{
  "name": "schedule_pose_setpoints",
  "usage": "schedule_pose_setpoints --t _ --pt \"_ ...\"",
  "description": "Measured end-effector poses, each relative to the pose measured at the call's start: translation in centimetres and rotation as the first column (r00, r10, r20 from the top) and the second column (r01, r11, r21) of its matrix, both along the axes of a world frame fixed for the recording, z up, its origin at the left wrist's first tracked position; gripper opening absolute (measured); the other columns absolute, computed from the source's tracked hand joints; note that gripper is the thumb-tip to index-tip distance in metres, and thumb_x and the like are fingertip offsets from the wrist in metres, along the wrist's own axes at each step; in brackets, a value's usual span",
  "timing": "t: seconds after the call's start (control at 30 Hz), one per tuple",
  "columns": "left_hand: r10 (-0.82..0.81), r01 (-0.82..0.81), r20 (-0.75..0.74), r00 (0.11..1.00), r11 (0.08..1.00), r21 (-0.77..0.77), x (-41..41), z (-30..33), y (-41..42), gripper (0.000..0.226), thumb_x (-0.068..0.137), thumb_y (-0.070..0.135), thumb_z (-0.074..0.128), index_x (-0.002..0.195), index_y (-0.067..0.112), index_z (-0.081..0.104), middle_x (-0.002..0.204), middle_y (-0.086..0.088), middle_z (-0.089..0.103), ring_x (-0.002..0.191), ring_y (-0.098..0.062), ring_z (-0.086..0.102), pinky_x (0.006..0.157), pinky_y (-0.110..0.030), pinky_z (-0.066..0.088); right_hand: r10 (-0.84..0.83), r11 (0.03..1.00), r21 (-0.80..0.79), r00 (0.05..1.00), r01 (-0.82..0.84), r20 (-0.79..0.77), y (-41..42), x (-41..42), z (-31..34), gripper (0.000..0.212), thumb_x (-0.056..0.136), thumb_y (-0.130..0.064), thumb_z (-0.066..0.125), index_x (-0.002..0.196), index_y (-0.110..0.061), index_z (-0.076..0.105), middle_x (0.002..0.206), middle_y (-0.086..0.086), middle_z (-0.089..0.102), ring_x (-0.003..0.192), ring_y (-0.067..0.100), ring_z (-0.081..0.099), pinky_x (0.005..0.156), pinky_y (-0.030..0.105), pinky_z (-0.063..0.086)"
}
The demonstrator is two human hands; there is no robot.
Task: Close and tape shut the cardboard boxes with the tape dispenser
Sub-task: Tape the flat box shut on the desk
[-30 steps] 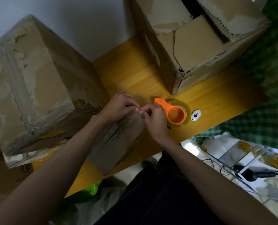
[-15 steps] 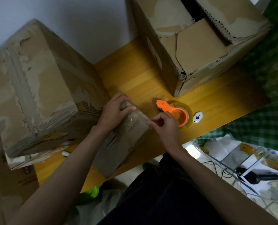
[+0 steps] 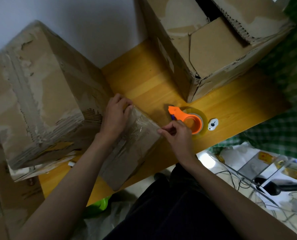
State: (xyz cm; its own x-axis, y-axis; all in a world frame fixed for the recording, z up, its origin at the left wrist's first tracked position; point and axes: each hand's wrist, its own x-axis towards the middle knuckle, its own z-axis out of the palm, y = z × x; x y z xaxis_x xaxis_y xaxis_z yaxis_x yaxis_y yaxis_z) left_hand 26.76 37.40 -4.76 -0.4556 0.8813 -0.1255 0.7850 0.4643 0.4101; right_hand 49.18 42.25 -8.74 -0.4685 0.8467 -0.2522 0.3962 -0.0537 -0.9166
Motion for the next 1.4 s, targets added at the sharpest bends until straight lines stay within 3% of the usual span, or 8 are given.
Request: schedule_pose_setpoints --t 0.5,0.7,0.83,0.9,1.03,1.13,1.23,1.4 --pt "-0.208 0.193 0.011 0.978 0.884 -0.425 -1.3 0.3 2.7 0.035 0.108 0.013 0.037 0.132 0.002 0.06 0.127 -0.022 0.052 0.116 -0.039 0.051 0.099 -0.044 0.04 -0.016 1.0 0.012 1.0 0.016 -0.013 -0.4 -0.2 0.2 0.018 0.084 -0.017 0.079 0.078 -0.024 0.063 0.084 -0.002 0.058 0.08 -0.007 0.053 0.069 0.004 0.037" --pt "-0.117 0.129 0.071 0.991 0.972 -0.197 -1.5 1.1 1.9 0.025 0.096 0.009 0.061 0.119 0.008 0.072 0.11 -0.008 0.057 0.102 -0.026 0.058 0.088 -0.032 0.042 -0.015 1.0 0.005 0.999 0.015 -0.028 -0.3 -0.2 0.4 0.021 0.084 -0.015 0.078 0.075 -0.025 0.061 0.081 -0.003 0.057 0.078 -0.004 0.054 0.068 0.006 0.038" --pt "0.008 0.013 0.14 0.99 0.989 -0.148 -1.6 1.0 2.0 0.013 0.088 0.011 0.073 0.098 0.015 0.08 0.094 -0.002 0.06 0.087 -0.019 0.058 0.081 -0.036 0.048 -0.027 0.999 -0.03 1.0 0.027 -0.006 -0.1 -0.6 0.0 0.023 0.084 -0.013 0.078 0.069 -0.02 0.062 0.075 0.002 0.061 0.071 0.009 0.055 0.063 0.012 0.038" --pt "0.049 -0.033 0.126 0.991 0.991 -0.13 -1.5 1.0 2.3 0.012 0.085 0.008 0.074 0.093 0.015 0.081 0.103 -0.006 0.065 0.096 -0.022 0.061 0.087 -0.039 0.049 -0.026 0.999 -0.04 1.0 0.026 -0.004 0.0 -0.7 -0.2 0.022 0.084 -0.013 0.078 0.068 -0.019 0.062 0.074 0.003 0.062 0.068 0.01 0.056 0.062 0.018 0.041" --pt "-0.169 0.175 0.047 0.984 0.97 -0.17 0.3 0.9 2.1 0.019 0.091 0.008 0.067 0.098 0.018 0.081 0.131 -0.006 0.064 0.119 -0.028 0.054 0.102 -0.037 0.035 -0.009 1.0 -0.016 1.0 0.009 -0.01 -0.2 -0.5 -0.3 0.021 0.084 -0.014 0.077 0.071 -0.02 0.062 0.076 -0.001 0.061 0.07 0.007 0.057 0.063 0.012 0.039" --pt "-0.289 0.304 0.116 0.95 0.941 -0.146 1.7 0.4 1.0 0.019 0.091 0.024 0.067 0.105 0.023 0.079 0.12 0.003 0.071 0.115 -0.024 0.057 0.097 -0.034 0.033 -0.003 1.0 0.006 1.0 0.003 -0.009 -0.4 -0.4 -0.3 0.021 0.086 -0.015 0.075 0.074 -0.022 0.06 0.081 -0.006 0.057 0.075 0.003 0.055 0.066 0.009 0.038" --pt "-0.295 0.317 0.146 0.944 0.935 -0.16 2.6 -0.3 0.3 0.027 0.09 0.041 0.063 0.113 0.034 0.075 0.119 0.013 0.07 0.122 -0.017 0.054 0.105 -0.046 0.034 0.005 1.0 0.013 1.0 -0.005 0.0 -0.6 -0.5 -0.5 0.021 0.088 -0.016 0.074 0.077 -0.024 0.058 0.085 -0.005 0.056 0.078 0.0 0.055 0.067 0.008 0.038" --pt "-0.218 0.229 0.174 0.96 0.973 -0.042 3.8 -0.8 0.3 0.019 0.082 0.039 0.07 0.098 0.034 0.079 0.103 0.015 0.073 0.106 -0.01 0.054 0.1 -0.048 0.035 0.005 0.999 0.049 1.0 -0.005 -0.002 -0.7 -0.4 -0.9 0.02 0.089 -0.016 0.073 0.078 -0.022 0.058 0.084 -0.004 0.054 0.075 0.004 0.054 0.066 0.015 0.04"
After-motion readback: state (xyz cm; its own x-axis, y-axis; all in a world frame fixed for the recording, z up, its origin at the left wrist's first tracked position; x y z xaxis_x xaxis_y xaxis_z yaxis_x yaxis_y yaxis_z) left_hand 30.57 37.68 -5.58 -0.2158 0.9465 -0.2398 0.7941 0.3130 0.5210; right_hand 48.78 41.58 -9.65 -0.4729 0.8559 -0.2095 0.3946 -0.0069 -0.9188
